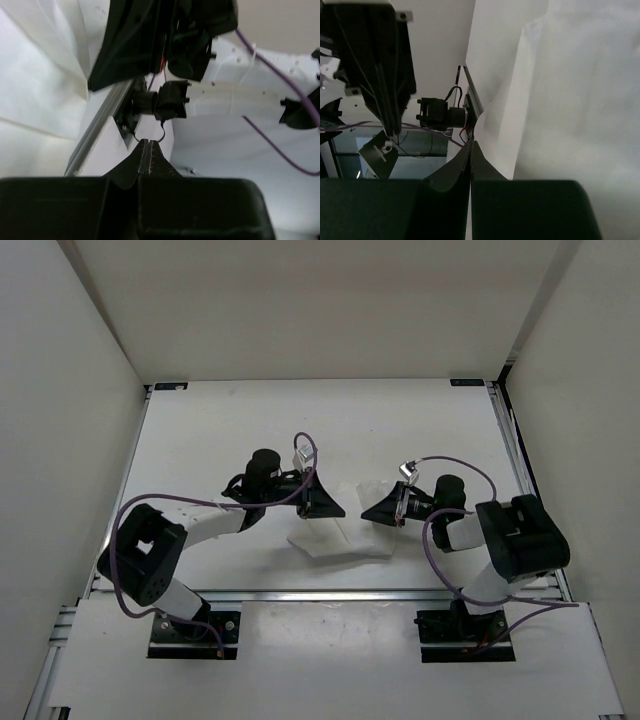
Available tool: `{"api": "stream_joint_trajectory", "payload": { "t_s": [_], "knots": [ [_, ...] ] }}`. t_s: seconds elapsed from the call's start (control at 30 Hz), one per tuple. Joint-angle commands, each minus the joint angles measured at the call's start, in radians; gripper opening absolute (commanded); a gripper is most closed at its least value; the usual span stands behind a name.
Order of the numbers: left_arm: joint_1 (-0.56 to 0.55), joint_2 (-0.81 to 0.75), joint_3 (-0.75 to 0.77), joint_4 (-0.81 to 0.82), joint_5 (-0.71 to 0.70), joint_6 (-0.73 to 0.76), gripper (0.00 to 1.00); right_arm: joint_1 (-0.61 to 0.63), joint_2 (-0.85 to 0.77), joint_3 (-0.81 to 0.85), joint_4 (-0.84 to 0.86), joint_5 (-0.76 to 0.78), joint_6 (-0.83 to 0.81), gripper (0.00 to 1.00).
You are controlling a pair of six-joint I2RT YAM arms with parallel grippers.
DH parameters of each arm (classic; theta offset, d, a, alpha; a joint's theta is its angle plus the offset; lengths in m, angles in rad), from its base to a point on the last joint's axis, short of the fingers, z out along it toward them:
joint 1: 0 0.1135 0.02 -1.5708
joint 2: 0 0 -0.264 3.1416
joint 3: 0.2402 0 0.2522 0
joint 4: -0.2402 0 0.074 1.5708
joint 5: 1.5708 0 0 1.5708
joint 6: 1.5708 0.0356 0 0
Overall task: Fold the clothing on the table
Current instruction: Fold the skirt
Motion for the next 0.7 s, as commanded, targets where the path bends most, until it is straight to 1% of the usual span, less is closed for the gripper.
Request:
{"api": "stream_joint_trajectory", "payload": {
  "t_s": [0.0, 0.13, 0.2, 0.27, 0.33, 0.4, 0.53, 0.6, 0.67],
  "knots": [
    [-0.022, -0.001, -0.042, 0.164, 0.05, -0.051, 0.0, -0.017, 0.092, 0.073, 0.235, -0.052, 0.142, 0.0],
    [-0.042, 0.033, -0.051, 0.21, 0.109, -0.074, 0.0, -0.013, 0.228, 0.153, 0.262, -0.061, 0.195, 0.0],
    [-0.054, 0.063, -0.048, 0.264, 0.125, -0.1, 0.0, -0.005, 0.279, 0.179, 0.299, -0.067, 0.232, 0.0],
    [-0.08, 0.094, -0.043, 0.261, 0.149, -0.098, 0.0, 0.001, 0.331, 0.198, 0.312, -0.057, 0.248, 0.0],
    [-0.085, 0.134, -0.053, 0.258, 0.163, -0.098, 0.0, 0.012, 0.342, 0.213, 0.243, -0.049, 0.214, 0.01],
    [-0.083, 0.14, -0.066, 0.27, 0.159, -0.103, 0.0, 0.015, 0.339, 0.236, 0.093, -0.02, 0.124, 0.0],
    [-0.041, 0.083, -0.097, 0.259, 0.163, -0.085, 0.0, 0.019, 0.327, 0.258, -0.13, 0.071, 0.01, 0.0],
    [-0.037, 0.065, -0.089, 0.229, 0.18, -0.059, 0.0, 0.016, 0.347, 0.29, -0.194, 0.092, -0.028, 0.0],
    [-0.033, 0.059, -0.086, 0.198, 0.186, -0.049, 0.0, 0.018, 0.37, 0.316, -0.248, 0.101, -0.031, 0.0]
  ]
}}
